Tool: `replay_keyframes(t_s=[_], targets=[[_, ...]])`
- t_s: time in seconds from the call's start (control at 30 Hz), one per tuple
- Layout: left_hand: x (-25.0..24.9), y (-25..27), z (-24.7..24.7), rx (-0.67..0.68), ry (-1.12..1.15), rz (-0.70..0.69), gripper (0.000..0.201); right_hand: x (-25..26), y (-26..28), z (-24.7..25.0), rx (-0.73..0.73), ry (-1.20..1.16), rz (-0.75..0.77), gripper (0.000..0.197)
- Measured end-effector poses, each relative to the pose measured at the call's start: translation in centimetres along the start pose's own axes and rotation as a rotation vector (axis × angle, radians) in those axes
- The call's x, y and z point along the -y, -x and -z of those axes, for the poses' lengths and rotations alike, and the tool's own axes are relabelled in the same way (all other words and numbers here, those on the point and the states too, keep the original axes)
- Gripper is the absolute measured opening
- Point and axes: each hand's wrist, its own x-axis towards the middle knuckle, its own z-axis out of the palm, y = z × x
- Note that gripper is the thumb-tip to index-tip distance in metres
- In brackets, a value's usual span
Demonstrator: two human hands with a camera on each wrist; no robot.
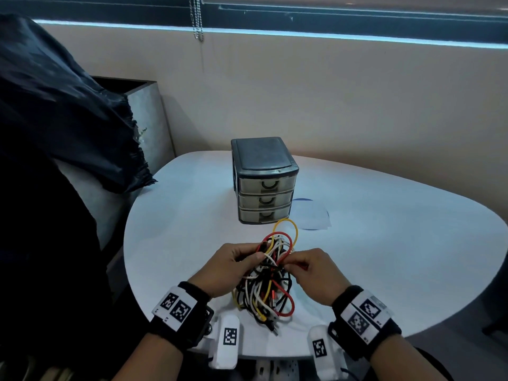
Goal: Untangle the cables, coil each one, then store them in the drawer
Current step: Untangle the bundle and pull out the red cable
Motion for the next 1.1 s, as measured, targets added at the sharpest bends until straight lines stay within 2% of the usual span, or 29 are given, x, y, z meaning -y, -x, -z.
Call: replay_keyframes(t_s=[0.1, 0.17, 0.23, 0.27, 0.33, 0.37, 0.4, 0.43, 0.47, 0.63, 0.77, 0.83, 0.93, 1.1], targets=[[0.2, -0.1, -0.3, -0.006, -0.014, 0.001, 0.023, 0.4, 0.1, 0.3, -0.011, 0.029, 0.002, 0.017], [0.3, -0.2, -0.5, -0.039, 0.006, 0.007, 0.020, 0.9, 0.9, 0.5, -0.192, 0.089, 0.018, 0.011], [0.6, -0.5, -0.6, -0.120, 0.037, 0.013, 0.016, 1.3, 2.4, 0.8, -0.345, 0.053, 0.107, 0.019], [0.8, -0.6, -0.6, -0.179, 0.058, 0.020, 0.015, 1.6, 3.2, 1.0, -0.313, 0.017, 0.137, 0.026], [1.2, -1.1, -0.6, -0.301, 0.120, 0.056, 0.017, 1.6, 4.6, 0.6, -0.083, 0.008, 0.110, 0.034], [1.4, -1.3, -0.6, -0.349, 0.157, 0.079, 0.018, 1.4, 5.0, 0.1, 0.021, 0.046, 0.093, 0.031], [1.5, -1.5, -0.6, -0.382, 0.189, 0.095, 0.018, 1.1, 5.0, -0.5, 0.061, 0.082, 0.093, 0.022], [1.6, -1.7, -0.7, -0.401, 0.206, 0.105, 0.017, 0.9, 4.9, -1.0, 0.055, 0.068, 0.095, 0.010], [1.6, -1.7, -0.8, -0.410, 0.204, 0.110, 0.017, 0.9, 4.7, -1.4, 0.029, 0.027, 0.098, 0.009], [1.5, -1.5, -1.5, -0.421, 0.160, 0.106, 0.014, 1.3, 4.0, -1.8, -0.096, -0.122, 0.054, 0.017], [1.2, -1.5, -1.8, -0.452, 0.101, 0.085, 0.011, 2.2, 3.9, -1.6, 0.041, -0.121, 0.110, 0.024], [1.1, -1.4, -1.7, -0.478, 0.113, 0.091, 0.012, 2.3, 4.3, -1.5, 0.110, -0.058, 0.127, 0.022], [1.2, -1.5, -1.5, -0.495, 0.157, 0.120, 0.014, 2.3, 4.7, -1.1, 0.084, 0.039, 0.171, 0.014], [1.5, -1.9, -0.4, -0.598, 0.218, 0.154, 0.012, 3.8, 5.5, 0.8, 0.018, -0.180, 0.163, 0.030]])
